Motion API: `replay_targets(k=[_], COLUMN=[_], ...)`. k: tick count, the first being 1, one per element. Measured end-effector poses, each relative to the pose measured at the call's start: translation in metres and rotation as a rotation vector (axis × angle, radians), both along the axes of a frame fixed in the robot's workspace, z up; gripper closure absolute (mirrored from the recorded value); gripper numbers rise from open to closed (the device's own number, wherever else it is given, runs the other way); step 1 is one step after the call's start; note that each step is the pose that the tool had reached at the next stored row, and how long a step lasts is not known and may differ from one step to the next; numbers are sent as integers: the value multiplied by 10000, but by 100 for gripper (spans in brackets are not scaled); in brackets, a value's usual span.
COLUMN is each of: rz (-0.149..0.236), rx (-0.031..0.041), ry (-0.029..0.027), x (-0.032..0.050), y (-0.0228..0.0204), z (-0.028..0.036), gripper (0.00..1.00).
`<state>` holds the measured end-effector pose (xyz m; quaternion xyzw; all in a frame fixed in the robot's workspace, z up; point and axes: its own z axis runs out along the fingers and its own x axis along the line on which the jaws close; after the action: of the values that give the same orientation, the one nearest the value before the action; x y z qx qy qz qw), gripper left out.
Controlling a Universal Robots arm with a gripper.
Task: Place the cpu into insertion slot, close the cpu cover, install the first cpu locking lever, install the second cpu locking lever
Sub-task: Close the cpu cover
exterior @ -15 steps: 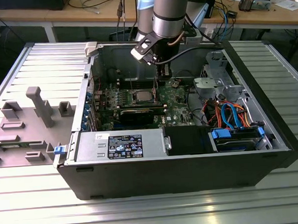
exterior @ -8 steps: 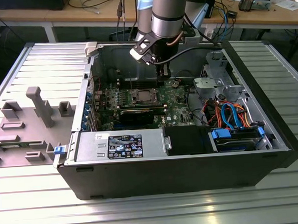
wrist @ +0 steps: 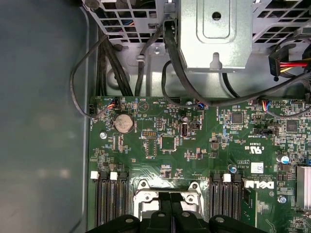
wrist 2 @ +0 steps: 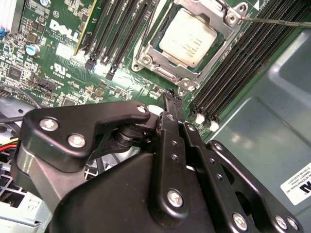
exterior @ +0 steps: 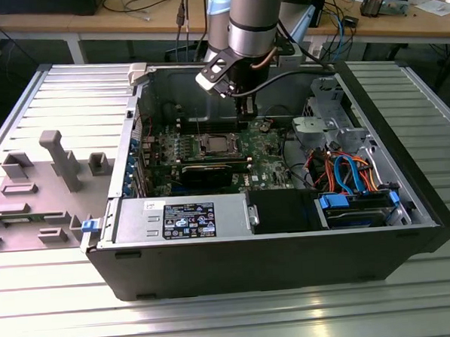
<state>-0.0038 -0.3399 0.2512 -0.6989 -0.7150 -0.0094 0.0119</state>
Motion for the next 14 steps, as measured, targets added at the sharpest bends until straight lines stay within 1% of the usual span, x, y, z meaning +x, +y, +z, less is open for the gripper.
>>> replay_targets(k=[3,6,11,14], rz=[2,7,14,16], rx=[2,1,0,1], ry=[0,0,0,-1], x=[-22,-77,-143,-168], y=[-1,-9,-21,-26], z=[-1,0,-2,-4], gripper=[89,89,89,89])
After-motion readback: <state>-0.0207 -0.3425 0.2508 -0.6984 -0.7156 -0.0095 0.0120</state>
